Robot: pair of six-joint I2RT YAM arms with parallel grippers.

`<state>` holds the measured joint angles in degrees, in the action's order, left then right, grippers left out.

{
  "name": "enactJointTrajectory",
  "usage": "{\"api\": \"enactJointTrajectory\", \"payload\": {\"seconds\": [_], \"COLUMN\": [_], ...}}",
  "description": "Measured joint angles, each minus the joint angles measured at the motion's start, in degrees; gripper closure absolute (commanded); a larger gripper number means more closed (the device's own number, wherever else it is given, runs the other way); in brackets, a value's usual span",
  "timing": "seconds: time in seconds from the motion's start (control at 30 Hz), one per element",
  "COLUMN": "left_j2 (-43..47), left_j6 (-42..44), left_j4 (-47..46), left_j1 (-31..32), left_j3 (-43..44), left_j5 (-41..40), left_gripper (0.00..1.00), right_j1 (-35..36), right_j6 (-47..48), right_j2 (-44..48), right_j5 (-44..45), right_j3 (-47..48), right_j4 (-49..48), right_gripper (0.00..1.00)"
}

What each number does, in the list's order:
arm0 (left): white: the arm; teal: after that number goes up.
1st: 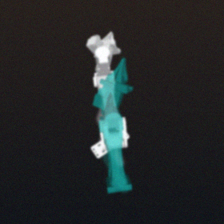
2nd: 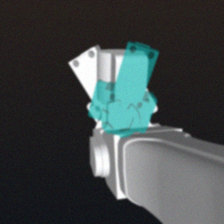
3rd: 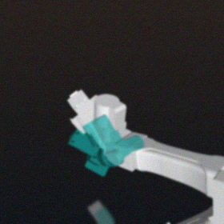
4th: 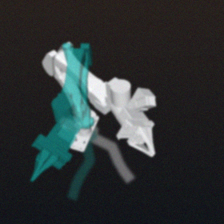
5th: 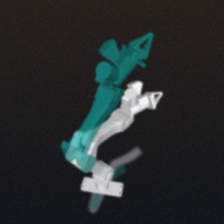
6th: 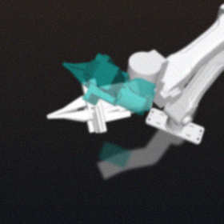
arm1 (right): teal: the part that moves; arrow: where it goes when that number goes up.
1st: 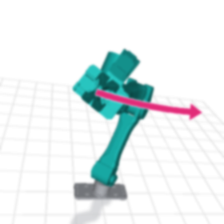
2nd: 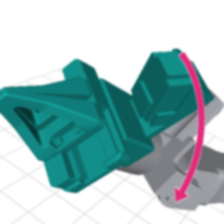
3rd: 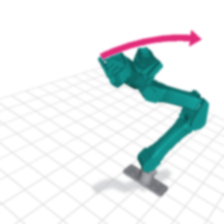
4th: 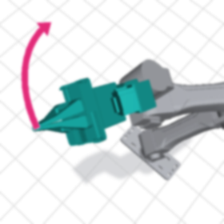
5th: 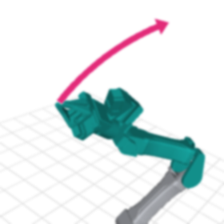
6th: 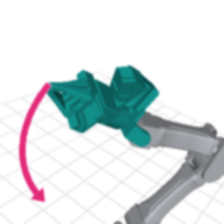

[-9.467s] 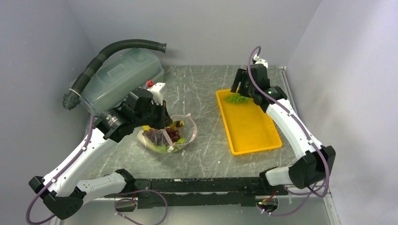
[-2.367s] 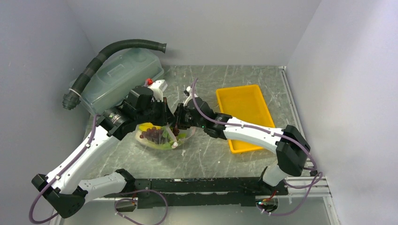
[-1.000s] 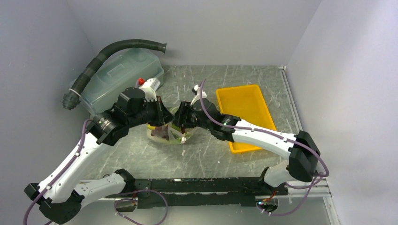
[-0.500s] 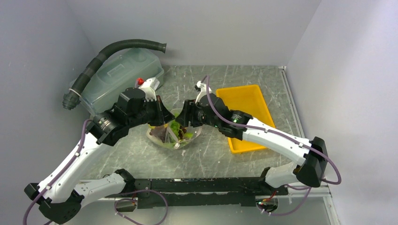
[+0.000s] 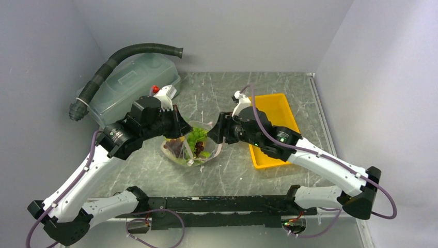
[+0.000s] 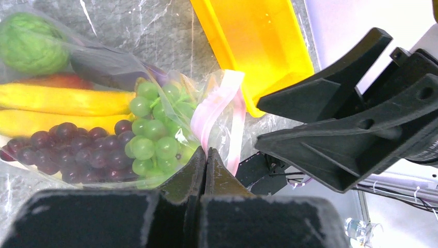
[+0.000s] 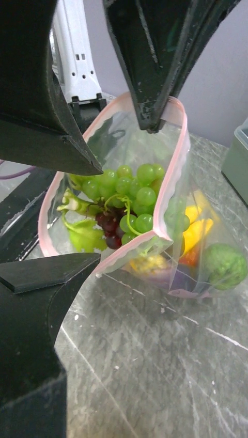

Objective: Place the food in the zip-top bag and seal the zipper

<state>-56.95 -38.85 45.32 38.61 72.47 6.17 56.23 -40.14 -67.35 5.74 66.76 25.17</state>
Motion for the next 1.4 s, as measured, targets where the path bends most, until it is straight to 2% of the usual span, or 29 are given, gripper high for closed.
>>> {"api": "enactJointTrajectory", "payload": {"seconds": [0.27, 0.53, 0.77, 0.87, 0.93, 1.03, 1.17, 1.4], "left_j2": [-0.09, -0.55, -0.59, -0.59, -0.59, -0.59, -0.5, 0.66], "left_j6": [-0.02, -0.02, -0.04, -0.04, -0.04, -0.07, -0.07, 0.22], "left_j4": [-0.02, -0.11, -0.11, -0.09, -0.09, -0.09, 0.0, 1.55], "left_j1": [0.0, 0.0, 0.0, 0.0, 0.0, 0.0, 0.0, 0.0], "left_j3": [0.0, 0.0, 0.0, 0.0, 0.0, 0.0, 0.02, 2.45], "left_j5": [0.02, 0.07, 0.04, 0.04, 0.04, 0.04, 0.0, -0.31], "left_gripper": [1.0, 1.0, 1.0, 1.0, 1.0, 1.0, 1.0, 1.0], "right_j1": [-0.02, -0.04, -0.04, -0.04, -0.04, -0.04, -0.04, -0.04], "right_j6": [-3.43, -8.39, -10.82, -11.21, -11.37, -11.34, -10.29, -4.17], "right_j2": [6.32, 5.9, 3.43, 2.34, 1.53, 0.22, -1.64, -2.86], "right_j5": [1.77, 0.63, -2.14, -2.89, -3.17, -3.56, -4.2, -3.8], "right_j3": [-5.57, -13.92, -14.75, -14.75, -14.75, -14.64, -12.57, -1.97], "right_j4": [2.67, 2.43, -1.97, -3.54, -4.39, -5.18, -4.96, -0.81], "right_gripper": [0.41, 0.42, 0.47, 0.56, 0.67, 0.99, 1.0, 1.0]}}
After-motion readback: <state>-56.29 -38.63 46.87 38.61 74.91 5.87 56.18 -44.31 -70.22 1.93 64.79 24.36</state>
